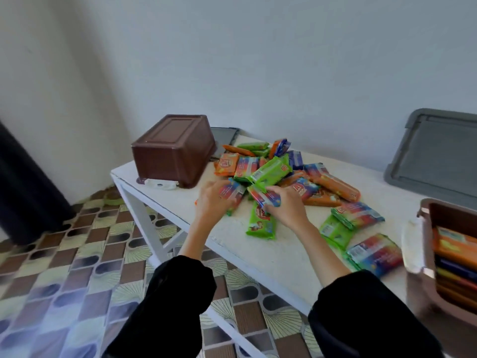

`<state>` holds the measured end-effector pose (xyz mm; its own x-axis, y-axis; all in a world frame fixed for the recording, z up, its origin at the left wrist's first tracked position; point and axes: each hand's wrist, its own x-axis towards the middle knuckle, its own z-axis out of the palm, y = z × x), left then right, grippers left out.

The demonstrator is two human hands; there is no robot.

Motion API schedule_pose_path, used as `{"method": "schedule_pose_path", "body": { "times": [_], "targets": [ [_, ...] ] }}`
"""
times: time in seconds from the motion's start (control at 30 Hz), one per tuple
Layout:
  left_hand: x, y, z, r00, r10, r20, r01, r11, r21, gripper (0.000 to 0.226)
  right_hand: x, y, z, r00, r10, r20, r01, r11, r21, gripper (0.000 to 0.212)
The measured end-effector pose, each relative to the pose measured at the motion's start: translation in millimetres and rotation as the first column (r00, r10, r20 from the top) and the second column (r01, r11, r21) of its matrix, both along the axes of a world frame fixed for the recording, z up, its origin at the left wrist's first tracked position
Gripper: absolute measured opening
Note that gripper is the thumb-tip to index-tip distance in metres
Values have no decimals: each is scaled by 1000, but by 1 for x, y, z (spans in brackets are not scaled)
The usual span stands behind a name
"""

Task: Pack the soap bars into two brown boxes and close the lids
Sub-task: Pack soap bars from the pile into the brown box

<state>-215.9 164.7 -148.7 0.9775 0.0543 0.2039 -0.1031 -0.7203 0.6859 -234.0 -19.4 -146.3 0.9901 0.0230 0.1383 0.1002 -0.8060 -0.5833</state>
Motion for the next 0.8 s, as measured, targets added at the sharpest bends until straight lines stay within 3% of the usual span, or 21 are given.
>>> {"method": "schedule_pose_path", "body": {
  "times": [0.27, 0.4, 0.53, 0.63, 0.8],
  "targets": [
    [23, 1, -37, 996, -16, -89, 27, 992, 125, 71, 29, 23, -30, 987, -161, -27, 156, 978, -141, 58],
    [28, 3, -35, 995, -10, -97, 34, 969, 246, 69, 28, 16, -26, 990, -130, -46, 120, 976, -180, 58],
    [24, 16, -30, 979, -89, -185, 147, 934, 327, 73, 18, 1, -22, 973, -107, -206, 45, 958, -284, 64],
    [16, 14, -30, 974, -63, -216, 157, 880, 449, 74, 13, -2, -19, 960, -65, -272, 2, 974, -227, 67],
    [18, -4, -31, 983, 22, -180, 72, 866, 494, 73, 8, 6, -10, 976, -73, -204, 39, 985, -167, 65]
  ]
}}
